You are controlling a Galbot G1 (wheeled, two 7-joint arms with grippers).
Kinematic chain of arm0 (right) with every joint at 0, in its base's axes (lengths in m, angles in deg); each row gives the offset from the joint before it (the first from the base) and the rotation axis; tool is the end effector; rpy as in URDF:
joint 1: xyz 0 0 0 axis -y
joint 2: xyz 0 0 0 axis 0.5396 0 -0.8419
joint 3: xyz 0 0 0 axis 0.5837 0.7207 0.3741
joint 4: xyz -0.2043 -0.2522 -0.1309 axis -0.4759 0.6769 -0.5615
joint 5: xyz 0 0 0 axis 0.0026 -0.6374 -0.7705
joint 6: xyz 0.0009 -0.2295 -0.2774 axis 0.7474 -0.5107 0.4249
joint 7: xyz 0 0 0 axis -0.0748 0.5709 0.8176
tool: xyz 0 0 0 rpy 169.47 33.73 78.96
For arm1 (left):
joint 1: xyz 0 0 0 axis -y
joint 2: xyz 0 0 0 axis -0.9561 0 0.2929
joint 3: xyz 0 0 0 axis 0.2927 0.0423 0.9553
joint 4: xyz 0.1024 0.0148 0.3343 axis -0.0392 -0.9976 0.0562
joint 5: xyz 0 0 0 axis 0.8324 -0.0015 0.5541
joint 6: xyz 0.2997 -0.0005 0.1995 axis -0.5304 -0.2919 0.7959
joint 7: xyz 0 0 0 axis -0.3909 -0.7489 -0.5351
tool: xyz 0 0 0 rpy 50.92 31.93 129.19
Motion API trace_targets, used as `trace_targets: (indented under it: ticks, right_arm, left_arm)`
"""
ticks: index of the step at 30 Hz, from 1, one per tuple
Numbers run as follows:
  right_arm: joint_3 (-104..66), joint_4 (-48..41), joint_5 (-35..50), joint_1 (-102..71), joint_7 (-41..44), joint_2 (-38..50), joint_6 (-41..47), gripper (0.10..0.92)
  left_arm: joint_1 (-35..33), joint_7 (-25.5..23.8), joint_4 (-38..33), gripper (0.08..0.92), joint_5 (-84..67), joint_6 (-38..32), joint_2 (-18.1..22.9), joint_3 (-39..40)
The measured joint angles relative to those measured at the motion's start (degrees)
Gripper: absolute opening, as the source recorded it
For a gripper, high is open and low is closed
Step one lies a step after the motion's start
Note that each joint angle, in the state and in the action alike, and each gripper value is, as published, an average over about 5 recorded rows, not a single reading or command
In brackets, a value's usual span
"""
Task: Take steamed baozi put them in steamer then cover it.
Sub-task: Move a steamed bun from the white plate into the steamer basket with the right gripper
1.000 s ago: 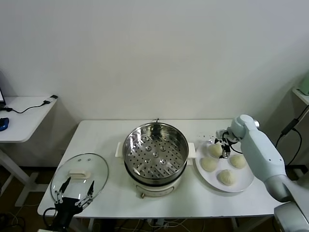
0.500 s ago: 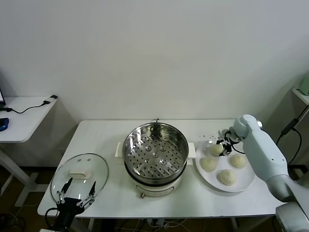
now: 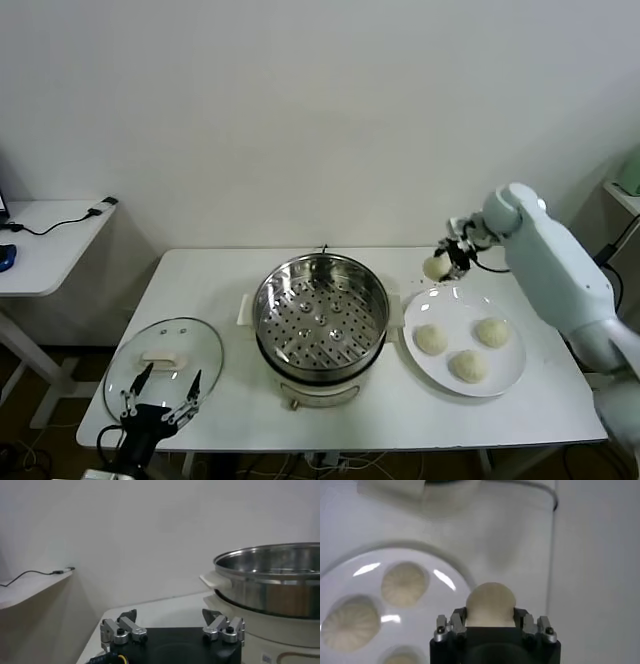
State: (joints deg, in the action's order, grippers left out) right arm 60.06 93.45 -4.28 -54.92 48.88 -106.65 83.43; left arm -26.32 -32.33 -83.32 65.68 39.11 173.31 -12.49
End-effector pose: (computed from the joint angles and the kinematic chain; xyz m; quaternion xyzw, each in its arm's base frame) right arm 0.6321 -0.0768 -0.0528 0.5289 -0.5624 0.5652 0.2908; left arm 0.1099 0.0927 -0.3086 -0.0267 -0.9921 -0.0715 0.0995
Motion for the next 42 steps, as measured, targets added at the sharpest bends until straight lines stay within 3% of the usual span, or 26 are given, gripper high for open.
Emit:
trace_targets:
  ticks: [9, 15, 27, 42]
  right_arm:
    - [13.2, -3.2, 13.0, 10.2, 2.2, -7.6, -10.0, 0.619]
    - [21.6, -1.0, 16.4, 12.7, 2.0, -10.2, -20.1, 0.619]
    - [31.4, 1.6, 12.0, 13.9, 0.2, -13.7, -38.5, 0.62]
    - [33.9, -0.8, 7.9, 11.1, -2.4, -17.7, -46.3, 0.619]
  left_arm:
    - [0.3, 0.1, 0.0, 0.823, -0.2, 0.0, 0.7, -0.2]
    - [0.0, 0.4, -0.3, 0.823, -0.3, -0.1, 1.4, -0.4]
    - [-0.5, 0.8, -1.0, 0.823, 0.0, -0.5, 2.8, -0.4]
    - [-1.1, 1.2, -2.2, 0.823, 0.3, -0.8, 3.8, -0.2]
